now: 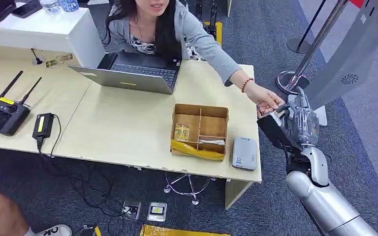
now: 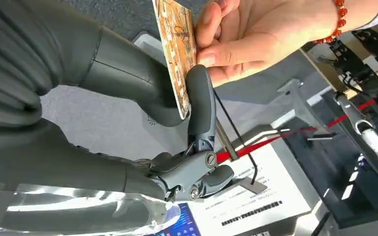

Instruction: Pass the card to the sensor for recognition and then transmit it.

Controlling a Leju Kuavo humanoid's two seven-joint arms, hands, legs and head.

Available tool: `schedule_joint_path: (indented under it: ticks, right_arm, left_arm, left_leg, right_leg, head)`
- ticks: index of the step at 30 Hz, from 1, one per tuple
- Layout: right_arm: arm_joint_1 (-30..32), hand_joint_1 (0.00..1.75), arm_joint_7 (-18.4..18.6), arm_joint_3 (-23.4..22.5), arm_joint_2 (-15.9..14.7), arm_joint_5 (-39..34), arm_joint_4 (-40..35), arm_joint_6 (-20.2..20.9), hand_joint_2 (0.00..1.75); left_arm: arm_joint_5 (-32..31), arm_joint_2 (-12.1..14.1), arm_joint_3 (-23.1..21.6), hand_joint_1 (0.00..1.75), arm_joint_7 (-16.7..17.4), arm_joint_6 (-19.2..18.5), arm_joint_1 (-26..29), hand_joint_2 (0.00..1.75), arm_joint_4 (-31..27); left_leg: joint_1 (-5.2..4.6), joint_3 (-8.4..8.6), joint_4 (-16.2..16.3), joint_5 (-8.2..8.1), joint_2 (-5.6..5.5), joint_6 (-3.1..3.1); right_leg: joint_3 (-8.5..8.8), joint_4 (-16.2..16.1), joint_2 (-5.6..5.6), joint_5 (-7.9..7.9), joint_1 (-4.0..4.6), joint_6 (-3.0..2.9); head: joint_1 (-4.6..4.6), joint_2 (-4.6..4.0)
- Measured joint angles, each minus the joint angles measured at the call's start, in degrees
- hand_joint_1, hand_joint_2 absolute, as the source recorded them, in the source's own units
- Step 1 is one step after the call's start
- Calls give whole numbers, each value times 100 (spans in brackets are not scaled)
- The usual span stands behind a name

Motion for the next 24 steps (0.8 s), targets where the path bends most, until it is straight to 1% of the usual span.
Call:
schedule_joint_path:
  ticks: [1,2,5,11,22,23,24]
  right_arm:
    - [-1,164,11,15,0,-13,0,-9,175]
    - [0,0,24,33,0,-22,0,-15,0]
    - [-1,0,55,68,0,45,0,-20,0]
    - [-6,0,361,166,0,516,0,208,0]
    - [-5,0,398,214,0,577,0,210,0]
    - [-5,0,396,214,0,592,0,197,175]
    - [-5,0,396,214,0,606,0,181,175]
  left_arm:
    - [0,0,0,0,-2,2,0,0,0]
    - [0,0,0,0,-4,6,1,0,0]
    - [0,0,0,0,-6,17,2,0,0]
    - [0,0,0,0,-7,9,1,0,0]
    - [0,0,0,0,-4,-9,1,0,0]
    - [0,0,0,0,-7,-9,1,0,0]
    - [0,0,0,0,-4,-9,1,0,0]
  left_leg:
    - [0,0,0,0,0,0]
    - [0,0,0,0,0,0]
    - [0,0,0,0,0,0]
    - [0,0,0,0,0,0]
    - [0,0,0,0,0,0]
    - [0,0,0,0,0,0]
    - [0,0,0,0,0,0]
  right_leg:
    - [0,0,0,0,0,0]
    - [0,0,0,0,0,0]
    - [0,0,0,0,0,0]
    - [0,0,0,0,0,0]
    - [0,0,0,0,0,0]
    - [0,0,0,0,0,0]
    - [0,0,0,0,0,0]
  head:
    - [2,0]
    - [2,0]
    - [2,0]
    - [0,0]
    - [2,0]
    - [2,0]
    - [2,0]
